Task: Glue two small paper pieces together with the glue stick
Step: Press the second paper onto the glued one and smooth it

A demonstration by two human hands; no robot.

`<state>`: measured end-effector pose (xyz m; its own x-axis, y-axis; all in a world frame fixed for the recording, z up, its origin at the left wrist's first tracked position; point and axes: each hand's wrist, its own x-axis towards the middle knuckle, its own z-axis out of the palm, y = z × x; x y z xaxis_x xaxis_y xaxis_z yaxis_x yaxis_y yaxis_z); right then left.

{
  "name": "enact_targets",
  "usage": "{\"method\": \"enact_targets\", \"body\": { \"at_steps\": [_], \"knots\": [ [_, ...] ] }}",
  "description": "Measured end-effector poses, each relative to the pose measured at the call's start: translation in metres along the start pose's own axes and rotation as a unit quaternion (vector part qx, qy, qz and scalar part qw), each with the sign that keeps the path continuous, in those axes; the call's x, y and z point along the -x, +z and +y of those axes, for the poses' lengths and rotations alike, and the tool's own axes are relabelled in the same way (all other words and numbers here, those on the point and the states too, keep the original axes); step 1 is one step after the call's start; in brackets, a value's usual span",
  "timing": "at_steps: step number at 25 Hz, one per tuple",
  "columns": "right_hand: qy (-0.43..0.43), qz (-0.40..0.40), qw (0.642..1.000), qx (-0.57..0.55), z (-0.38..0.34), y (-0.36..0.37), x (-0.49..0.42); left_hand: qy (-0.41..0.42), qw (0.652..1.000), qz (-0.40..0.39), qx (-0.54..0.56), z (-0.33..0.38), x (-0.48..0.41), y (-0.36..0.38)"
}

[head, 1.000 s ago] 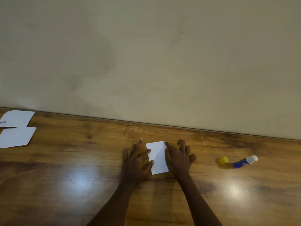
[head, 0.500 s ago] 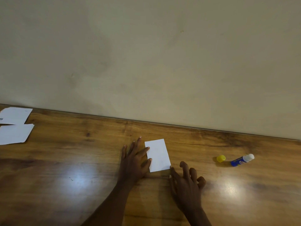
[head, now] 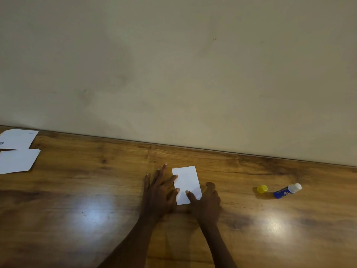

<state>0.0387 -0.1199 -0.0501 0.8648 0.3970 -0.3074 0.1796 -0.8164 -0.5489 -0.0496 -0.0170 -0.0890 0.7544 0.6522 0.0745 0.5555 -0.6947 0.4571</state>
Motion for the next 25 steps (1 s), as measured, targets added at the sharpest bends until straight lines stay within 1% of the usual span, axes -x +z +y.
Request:
{"method": "enact_targets", "body": {
  "at_steps": [2, 4, 5, 7, 8, 9, 10, 12, 14, 16, 19, 22, 25],
  "knots": [
    [0.033, -0.032, 0.995, -0.084, -0.001, -0.005, -0.009, 0.000, 1.000, 0.001, -0.001, 0.000, 0.000, -0.001],
    [0.049, -0.072, 0.986, -0.139, 0.001, -0.010, -0.014, -0.002, 1.000, -0.004, -0.001, 0.001, 0.000, -0.001],
    [0.056, -0.075, 0.979, -0.178, 0.001, -0.012, -0.016, -0.005, 1.000, -0.009, 0.000, 0.001, 0.001, 0.000],
    [0.052, -0.059, 0.958, -0.276, -0.002, -0.016, -0.023, -0.015, 1.000, -0.011, 0.007, 0.000, 0.002, 0.001],
    [0.046, -0.042, 0.951, -0.304, -0.004, -0.017, -0.029, -0.018, 1.000, -0.009, 0.011, -0.001, 0.002, 0.001],
    [0.041, -0.026, 0.950, -0.309, -0.008, -0.018, -0.038, -0.021, 1.000, -0.008, 0.014, 0.000, 0.002, 0.001],
    [0.039, -0.015, 0.954, -0.297, -0.013, -0.019, -0.045, -0.023, 1.000, -0.007, 0.016, 0.000, 0.002, 0.001],
    [0.027, 0.001, 0.971, -0.237, -0.020, -0.017, -0.057, -0.027, 0.999, -0.007, 0.017, 0.001, 0.002, 0.000],
    [-0.017, 0.016, 0.988, -0.150, -0.019, -0.013, -0.061, -0.029, 0.999, -0.008, 0.016, 0.002, 0.002, 0.000],
    [-0.048, 0.032, 0.995, -0.083, -0.015, -0.010, -0.060, -0.030, 0.999, -0.011, 0.014, 0.001, 0.002, -0.001],
    [-0.056, 0.042, 0.996, -0.050, -0.010, -0.006, -0.056, -0.031, 0.999, -0.015, 0.006, 0.002, 0.002, -0.001],
    [-0.067, 0.026, 0.997, -0.026, -0.004, -0.008, -0.054, -0.029, 0.999, -0.016, 0.009, 0.002, 0.003, -0.003],
    [-0.096, 0.008, 0.995, -0.032, -0.001, -0.014, -0.053, -0.025, 0.999, -0.015, 0.014, 0.001, 0.003, -0.004]
  ]
}}
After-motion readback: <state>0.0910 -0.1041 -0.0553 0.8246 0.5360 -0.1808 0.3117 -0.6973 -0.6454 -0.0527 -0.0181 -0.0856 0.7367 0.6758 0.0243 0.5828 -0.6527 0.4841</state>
